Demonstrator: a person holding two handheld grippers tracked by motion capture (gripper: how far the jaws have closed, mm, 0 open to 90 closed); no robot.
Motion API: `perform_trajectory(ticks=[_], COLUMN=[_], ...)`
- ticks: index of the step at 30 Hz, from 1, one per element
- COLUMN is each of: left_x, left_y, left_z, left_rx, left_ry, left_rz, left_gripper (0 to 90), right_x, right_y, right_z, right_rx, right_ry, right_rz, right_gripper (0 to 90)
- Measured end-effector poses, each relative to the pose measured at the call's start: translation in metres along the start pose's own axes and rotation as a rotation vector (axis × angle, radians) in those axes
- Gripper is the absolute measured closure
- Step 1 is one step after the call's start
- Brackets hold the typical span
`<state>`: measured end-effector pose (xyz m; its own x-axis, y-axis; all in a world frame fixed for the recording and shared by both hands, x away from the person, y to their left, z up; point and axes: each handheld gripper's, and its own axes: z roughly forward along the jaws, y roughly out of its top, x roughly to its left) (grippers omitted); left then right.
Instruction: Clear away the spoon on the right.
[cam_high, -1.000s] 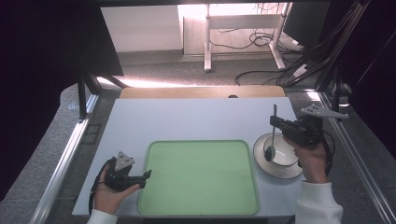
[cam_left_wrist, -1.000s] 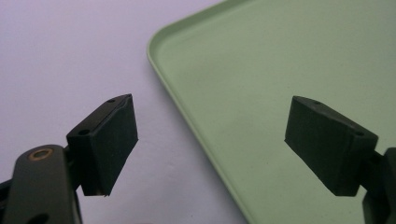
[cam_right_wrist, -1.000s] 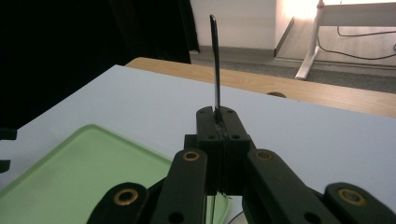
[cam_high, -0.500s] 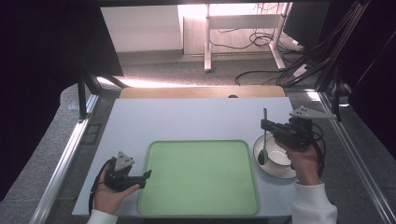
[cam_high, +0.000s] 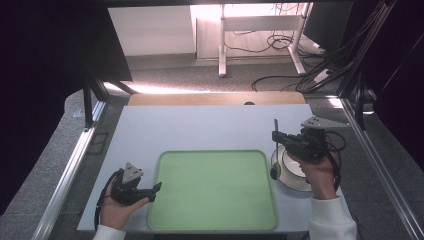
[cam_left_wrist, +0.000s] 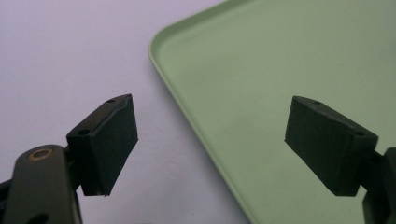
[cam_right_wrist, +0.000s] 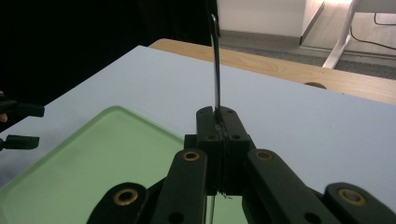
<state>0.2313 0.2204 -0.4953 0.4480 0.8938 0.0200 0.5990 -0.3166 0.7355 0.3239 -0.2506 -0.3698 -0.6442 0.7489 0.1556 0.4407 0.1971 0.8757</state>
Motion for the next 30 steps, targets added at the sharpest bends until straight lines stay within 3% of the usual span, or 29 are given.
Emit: perform_trajectory(ticks=[21,30], left_x=[0.0,0.0], left_y=[0.0,0.0], left_z=[0.0,-0.001], left_rx=[-0.002,0.0], left_ry=[-0.004,-0.004], left_rz=[0.001,-0.003], left_gripper=[16.4,16.4], right_x=[0.013,0.026], right_y=[-0.012,-0.025], right_z=[0.016,0.029], right_rx=[0.057,0.117], right_ry=[0.045,0.068], right_rz=[0.028,0.047], right_gripper=[89.1,89.1])
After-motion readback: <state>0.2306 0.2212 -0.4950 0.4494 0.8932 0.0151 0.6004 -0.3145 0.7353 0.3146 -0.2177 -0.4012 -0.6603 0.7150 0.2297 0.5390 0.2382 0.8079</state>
